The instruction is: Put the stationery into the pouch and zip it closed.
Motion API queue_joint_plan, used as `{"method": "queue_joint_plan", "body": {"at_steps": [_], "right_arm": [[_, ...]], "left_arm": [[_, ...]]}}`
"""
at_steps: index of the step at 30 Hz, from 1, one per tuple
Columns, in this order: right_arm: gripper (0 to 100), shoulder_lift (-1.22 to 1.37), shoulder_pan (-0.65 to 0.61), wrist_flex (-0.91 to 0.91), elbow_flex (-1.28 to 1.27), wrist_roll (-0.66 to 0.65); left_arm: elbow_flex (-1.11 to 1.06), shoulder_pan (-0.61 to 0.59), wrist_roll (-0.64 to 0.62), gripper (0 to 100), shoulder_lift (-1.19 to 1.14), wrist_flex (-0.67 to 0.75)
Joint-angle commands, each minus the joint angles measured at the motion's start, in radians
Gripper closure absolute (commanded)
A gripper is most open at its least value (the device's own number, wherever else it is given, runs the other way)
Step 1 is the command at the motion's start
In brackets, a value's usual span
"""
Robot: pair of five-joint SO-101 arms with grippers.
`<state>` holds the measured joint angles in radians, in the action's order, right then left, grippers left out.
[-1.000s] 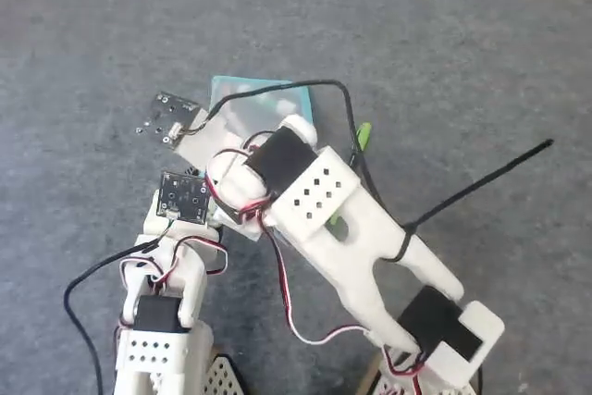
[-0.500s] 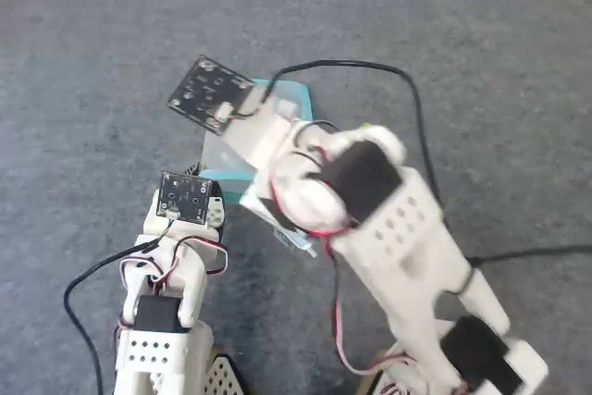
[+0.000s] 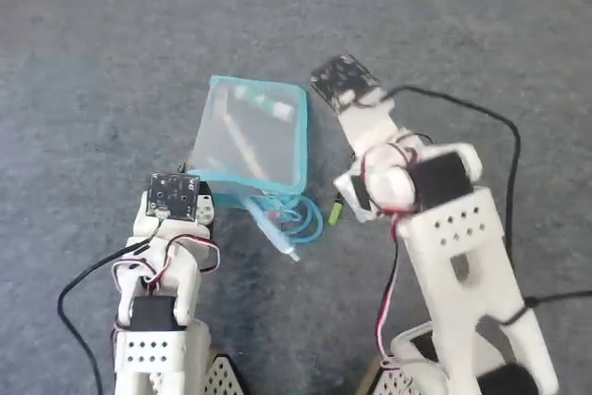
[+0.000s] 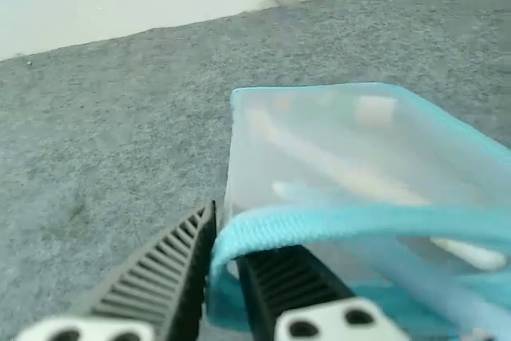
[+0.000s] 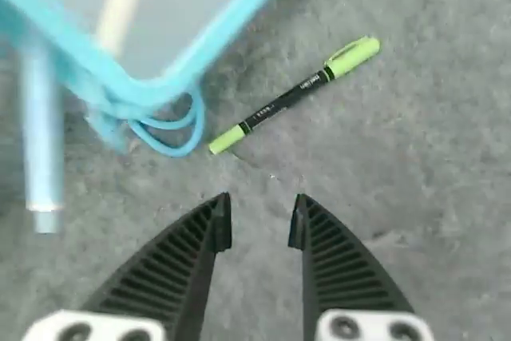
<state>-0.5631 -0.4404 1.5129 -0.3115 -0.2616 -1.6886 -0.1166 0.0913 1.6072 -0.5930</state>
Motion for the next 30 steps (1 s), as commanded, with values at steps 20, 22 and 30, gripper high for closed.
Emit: {"method": "queue_joint_plan", "body": {"at_steps": [20,22,30], "right_arm": [[88.2,-0.156,-0.381,-0.108,-0.216,0.035],[88.2,-0.145,-0.437,-0.130,-0.236,0.035],[88.1,-0.085,-0.504,-0.234,-0.288,0.037]], "left_arm": [[0.035,0.020,0.008,99,0.017,0.049],[0.035,0.020,0.008,99,0.017,0.049],[0.035,0.020,0.009,99,0.017,0.049]]}}
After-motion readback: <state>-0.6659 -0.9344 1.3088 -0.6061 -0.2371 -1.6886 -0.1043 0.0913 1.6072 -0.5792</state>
